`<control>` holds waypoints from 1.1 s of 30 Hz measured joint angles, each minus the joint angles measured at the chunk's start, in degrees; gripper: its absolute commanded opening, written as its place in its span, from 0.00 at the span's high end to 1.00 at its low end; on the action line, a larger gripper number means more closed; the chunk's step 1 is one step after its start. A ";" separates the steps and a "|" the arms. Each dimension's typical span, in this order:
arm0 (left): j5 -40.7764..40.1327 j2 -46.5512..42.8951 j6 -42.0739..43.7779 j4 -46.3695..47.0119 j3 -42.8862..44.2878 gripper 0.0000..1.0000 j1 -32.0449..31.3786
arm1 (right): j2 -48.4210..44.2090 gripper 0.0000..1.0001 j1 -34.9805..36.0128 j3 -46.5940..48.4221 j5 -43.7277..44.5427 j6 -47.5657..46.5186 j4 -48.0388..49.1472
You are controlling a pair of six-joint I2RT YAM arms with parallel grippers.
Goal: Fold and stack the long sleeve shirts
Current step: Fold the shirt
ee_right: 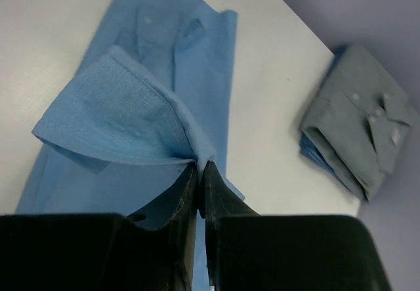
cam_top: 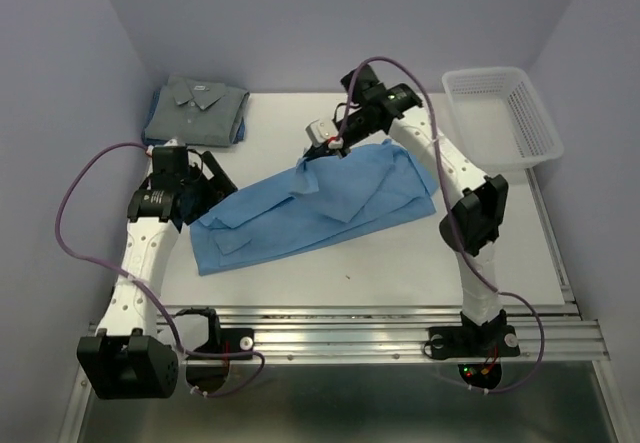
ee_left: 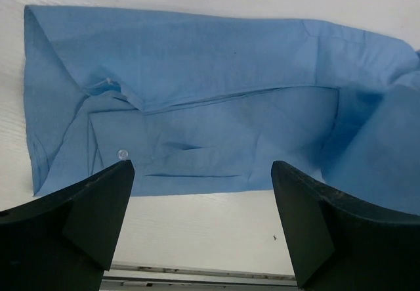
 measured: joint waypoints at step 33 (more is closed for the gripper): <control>8.72 -11.26 5.95 1.33 -2.38 0.01 0.07 | 20.83 0.53 17.68 -9.73 2.45 53.29 64.00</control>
